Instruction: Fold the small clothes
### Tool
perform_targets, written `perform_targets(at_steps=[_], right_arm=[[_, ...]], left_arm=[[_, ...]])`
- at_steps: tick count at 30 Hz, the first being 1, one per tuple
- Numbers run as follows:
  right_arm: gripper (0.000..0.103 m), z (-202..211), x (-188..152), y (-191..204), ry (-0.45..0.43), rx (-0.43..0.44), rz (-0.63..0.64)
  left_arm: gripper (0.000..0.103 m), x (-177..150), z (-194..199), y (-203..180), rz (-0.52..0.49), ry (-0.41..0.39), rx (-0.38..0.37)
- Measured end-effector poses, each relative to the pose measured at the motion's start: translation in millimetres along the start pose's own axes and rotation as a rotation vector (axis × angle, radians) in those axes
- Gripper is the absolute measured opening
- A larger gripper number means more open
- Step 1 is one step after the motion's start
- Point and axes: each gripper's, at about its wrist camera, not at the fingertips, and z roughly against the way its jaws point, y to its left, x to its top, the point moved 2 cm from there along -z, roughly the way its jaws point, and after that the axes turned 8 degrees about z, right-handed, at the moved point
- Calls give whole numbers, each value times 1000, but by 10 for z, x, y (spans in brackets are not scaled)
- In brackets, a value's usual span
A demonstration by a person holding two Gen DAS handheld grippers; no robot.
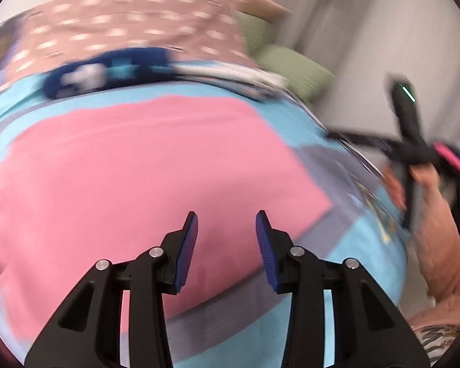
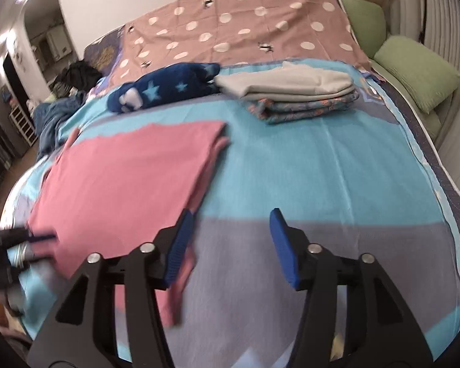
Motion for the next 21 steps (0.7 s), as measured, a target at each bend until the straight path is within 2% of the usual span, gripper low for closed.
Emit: perform_targets(at_steps=[2, 4, 6, 8, 11, 15, 17, 21], right_arm=[[60, 78, -67, 213, 4, 18, 38], [62, 98, -60, 636, 7, 43, 131], [66, 92, -30, 1072, 6, 71, 241], [69, 81, -11, 1530, 2, 108, 357], [72, 21, -41, 2361, -12, 210, 538], [72, -102, -171, 3083, 8, 268, 678], [72, -177, -250, 3339, 39, 291, 719], [73, -198, -338, 3542, 78, 297, 733]], left_arm=[[40, -52, 276, 318, 59, -54, 60], [40, -145, 618, 634, 118, -118, 126], [40, -128, 813, 887, 147, -153, 163], [40, -253, 1015, 1172, 174, -167, 182], [40, -419, 1099, 1403, 207, -136, 160], [40, -597, 1051, 1470, 207, -99, 126], [40, -597, 978, 1485, 193, -85, 94], [40, -541, 775, 1514, 171, -39, 30]])
